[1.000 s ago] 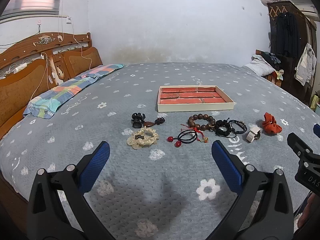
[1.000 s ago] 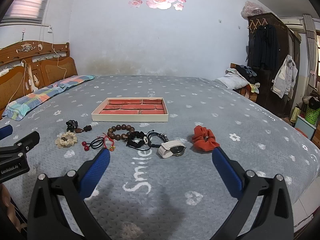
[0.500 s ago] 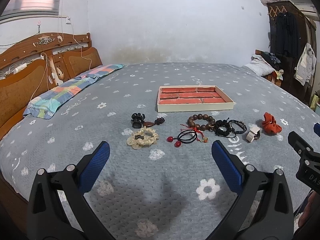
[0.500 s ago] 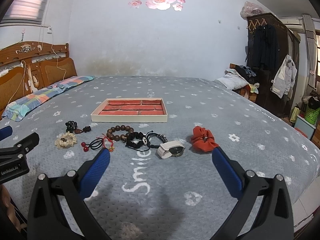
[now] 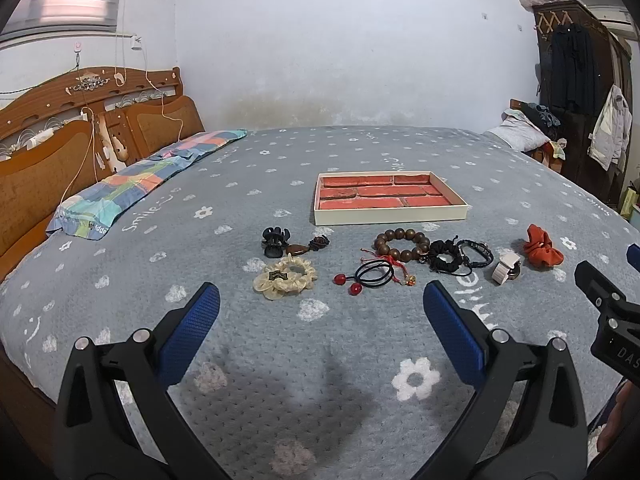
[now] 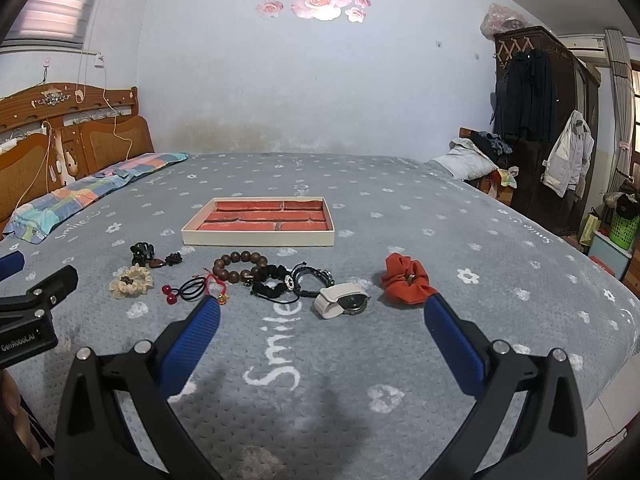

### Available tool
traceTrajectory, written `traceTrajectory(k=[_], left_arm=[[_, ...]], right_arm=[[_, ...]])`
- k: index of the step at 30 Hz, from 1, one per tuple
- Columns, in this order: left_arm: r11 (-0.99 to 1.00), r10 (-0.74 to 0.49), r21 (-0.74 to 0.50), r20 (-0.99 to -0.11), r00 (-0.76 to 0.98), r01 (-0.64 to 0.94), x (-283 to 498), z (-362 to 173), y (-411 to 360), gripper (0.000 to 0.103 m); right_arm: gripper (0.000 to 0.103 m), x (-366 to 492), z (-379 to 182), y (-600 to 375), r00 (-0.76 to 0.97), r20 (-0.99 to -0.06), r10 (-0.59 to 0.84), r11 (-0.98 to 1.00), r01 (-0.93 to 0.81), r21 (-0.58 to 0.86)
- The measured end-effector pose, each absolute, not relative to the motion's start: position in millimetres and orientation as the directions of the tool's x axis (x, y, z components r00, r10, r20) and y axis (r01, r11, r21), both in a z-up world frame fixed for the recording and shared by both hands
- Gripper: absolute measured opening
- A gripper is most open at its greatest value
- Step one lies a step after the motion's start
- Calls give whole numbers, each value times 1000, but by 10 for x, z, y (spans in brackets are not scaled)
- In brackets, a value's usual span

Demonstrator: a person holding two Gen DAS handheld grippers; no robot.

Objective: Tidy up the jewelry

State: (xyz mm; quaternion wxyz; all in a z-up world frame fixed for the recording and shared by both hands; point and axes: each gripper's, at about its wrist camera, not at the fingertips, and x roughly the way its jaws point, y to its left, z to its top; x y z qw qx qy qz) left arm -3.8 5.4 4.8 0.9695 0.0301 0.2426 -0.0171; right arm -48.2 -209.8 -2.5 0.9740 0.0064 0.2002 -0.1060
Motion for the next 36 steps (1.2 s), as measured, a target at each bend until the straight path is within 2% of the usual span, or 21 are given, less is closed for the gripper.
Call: traceTrajectory(k=[16, 23, 30, 34, 36], left_arm=[[999, -29, 27, -476, 879, 47, 24, 11, 76, 98], [998, -32, 36, -477, 879, 56, 82, -63, 51, 98], [997, -27, 56, -497, 867, 62, 196, -169, 20, 98], [996, -31, 61, -489, 872, 70, 243, -185, 12, 98], [996, -32, 60, -490, 871, 70, 268, -207, 10, 98]], right_arm=[[99, -433, -96, -2085, 905, -387, -176, 983, 184, -16], [99, -336, -197, -2074, 897, -414, -156, 986, 164, -16], [99, -312, -236, -1963, 899, -367, -240, 971, 214, -111], [99, -303, -231, -1984, 912, -340, -228, 973, 209, -94], [99, -250, -251, -2025, 903, -355, -242, 970, 227, -85]])
